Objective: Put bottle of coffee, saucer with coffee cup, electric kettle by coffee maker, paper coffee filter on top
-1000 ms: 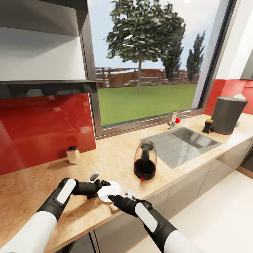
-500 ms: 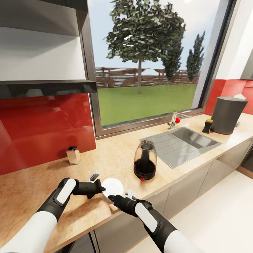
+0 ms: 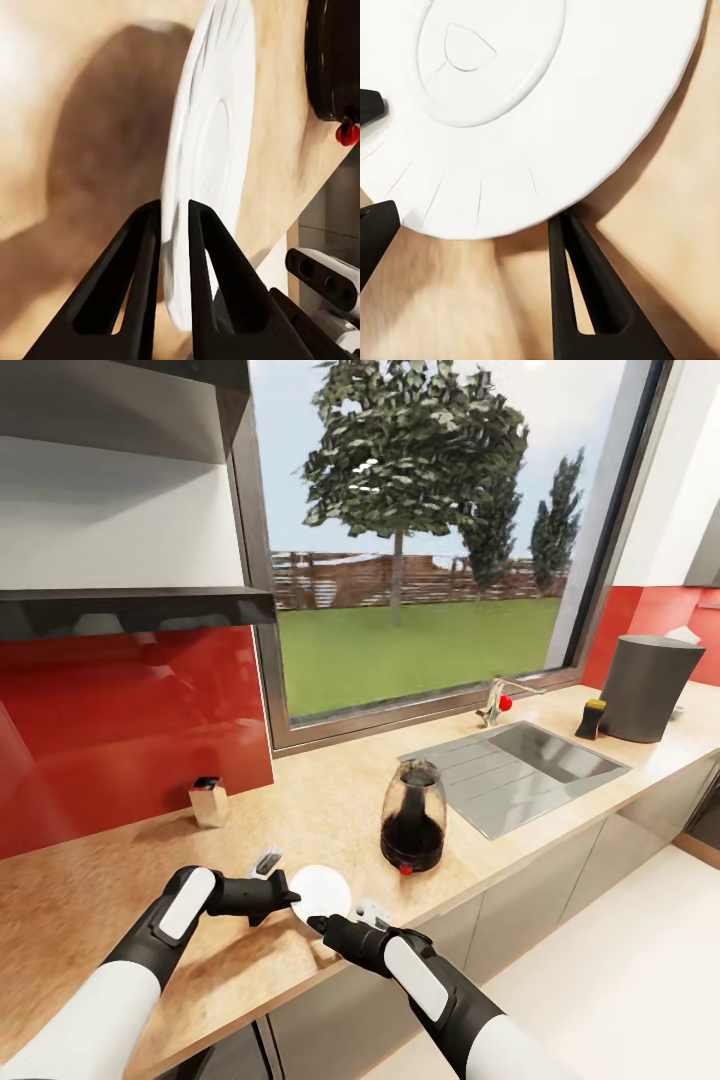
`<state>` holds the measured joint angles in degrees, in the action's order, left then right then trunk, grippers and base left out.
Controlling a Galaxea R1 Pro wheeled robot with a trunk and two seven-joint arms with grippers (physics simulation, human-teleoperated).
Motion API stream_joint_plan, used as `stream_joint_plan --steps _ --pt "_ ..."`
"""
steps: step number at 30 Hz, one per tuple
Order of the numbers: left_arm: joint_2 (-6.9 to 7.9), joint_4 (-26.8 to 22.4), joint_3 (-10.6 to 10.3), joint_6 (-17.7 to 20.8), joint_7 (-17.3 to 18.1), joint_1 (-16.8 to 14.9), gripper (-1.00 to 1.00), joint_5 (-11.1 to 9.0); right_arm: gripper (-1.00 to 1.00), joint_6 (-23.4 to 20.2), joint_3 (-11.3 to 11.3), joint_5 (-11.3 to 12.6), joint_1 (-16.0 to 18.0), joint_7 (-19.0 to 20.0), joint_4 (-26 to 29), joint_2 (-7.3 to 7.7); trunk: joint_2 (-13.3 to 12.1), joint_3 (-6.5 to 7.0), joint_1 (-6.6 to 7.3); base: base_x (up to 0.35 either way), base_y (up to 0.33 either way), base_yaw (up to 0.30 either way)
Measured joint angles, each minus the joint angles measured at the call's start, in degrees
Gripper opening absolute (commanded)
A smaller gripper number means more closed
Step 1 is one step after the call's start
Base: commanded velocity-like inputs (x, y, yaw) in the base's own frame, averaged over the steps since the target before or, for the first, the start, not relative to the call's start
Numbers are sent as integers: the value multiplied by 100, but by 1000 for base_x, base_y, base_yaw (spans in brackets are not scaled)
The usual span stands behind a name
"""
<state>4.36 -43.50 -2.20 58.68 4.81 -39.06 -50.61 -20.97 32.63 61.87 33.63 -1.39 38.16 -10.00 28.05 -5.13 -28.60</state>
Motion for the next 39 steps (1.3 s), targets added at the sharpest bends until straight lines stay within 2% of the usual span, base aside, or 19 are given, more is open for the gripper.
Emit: stream_joint_plan --steps 12,17,22,24,27,30,32,34,36,37,39 --pt "71 -25 12 9 19 -11 -100 -16 100 4 3 1 -1 6 0 0 0 0 0 0 0 0" --pt "201 -40 136 10 23 -16 -100 -10 100 4 3 0 0 7 -1 0 0 0 0 0 0 0" --pt "398 -64 278 8 25 -28 -100 -18 100 6 3 4 0 9 -3 0 0 0 0 0 0 0" --pt "464 -71 293 8 26 -32 -100 -79 100 7 3 8 0 10 -4 0 0 0 0 0 0 0" --pt "615 -82 303 11 41 -32 -100 -347 100 7 0 14 -1 12 -6 0 0 0 0 0 0 0" --pt "796 -89 268 22 69 -11 -100 -855 100 10 -2 20 -1 21 -12 0 0 0 0 0 0 0" --pt "905 -126 253 34 93 13 -100 -1104 100 14 -4 17 0 34 -20 0 0 0 0 0 0 0" --pt "1097 -372 240 40 104 37 -100 -1472 100 1 3 -41 -2 19 165 0 -1 0 0 0 0 0" --pt "1245 -575 233 40 106 56 -100 -1654 100 2 1 -36 -2 22 271 0 -2 0 -1 0 0 0" --pt "1435 -754 232 42 108 71 -100 -1902 100 3 1 -40 -2 26 346 0 -1 0 0 0 0 0" --pt "1498 -789 229 41 107 77 -100 -1960 100 2 3 -22 -2 35 377 0 -2 -1 -1 0 0 0"
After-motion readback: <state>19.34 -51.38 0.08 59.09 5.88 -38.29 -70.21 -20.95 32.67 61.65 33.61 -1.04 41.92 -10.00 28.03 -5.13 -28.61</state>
